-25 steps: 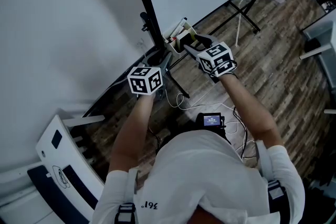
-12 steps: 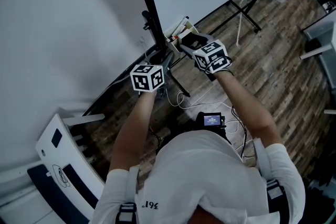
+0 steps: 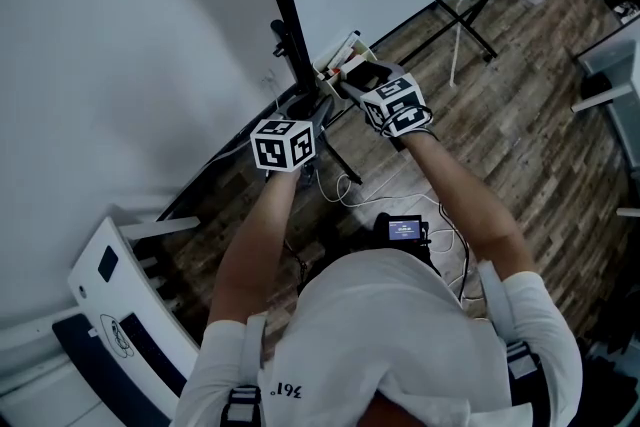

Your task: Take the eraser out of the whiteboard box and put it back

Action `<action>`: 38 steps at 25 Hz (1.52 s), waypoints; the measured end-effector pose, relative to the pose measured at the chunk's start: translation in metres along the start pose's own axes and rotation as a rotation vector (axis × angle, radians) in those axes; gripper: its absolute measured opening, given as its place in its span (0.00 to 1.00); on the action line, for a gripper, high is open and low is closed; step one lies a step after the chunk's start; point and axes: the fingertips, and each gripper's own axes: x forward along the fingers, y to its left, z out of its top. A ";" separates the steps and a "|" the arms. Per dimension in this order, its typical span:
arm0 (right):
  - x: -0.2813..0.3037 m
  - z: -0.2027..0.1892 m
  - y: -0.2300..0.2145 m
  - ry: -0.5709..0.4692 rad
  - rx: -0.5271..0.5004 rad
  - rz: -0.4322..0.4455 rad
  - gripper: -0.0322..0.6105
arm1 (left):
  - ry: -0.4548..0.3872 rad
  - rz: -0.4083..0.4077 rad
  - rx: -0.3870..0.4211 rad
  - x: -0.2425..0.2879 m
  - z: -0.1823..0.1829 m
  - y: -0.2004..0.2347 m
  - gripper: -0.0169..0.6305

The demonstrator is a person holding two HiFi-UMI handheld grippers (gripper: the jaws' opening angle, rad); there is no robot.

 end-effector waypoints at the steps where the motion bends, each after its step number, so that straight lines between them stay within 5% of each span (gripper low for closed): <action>1: 0.001 0.000 0.001 0.001 0.000 -0.002 0.47 | 0.001 0.000 0.000 0.000 0.000 0.000 0.22; 23: 0.005 -0.005 -0.001 -0.004 0.005 -0.032 0.47 | -0.007 -0.008 0.006 -0.001 0.007 -0.003 0.22; 38: -0.021 0.020 0.003 -0.096 -0.019 -0.056 0.47 | -0.035 -0.014 0.019 -0.012 0.015 -0.012 0.22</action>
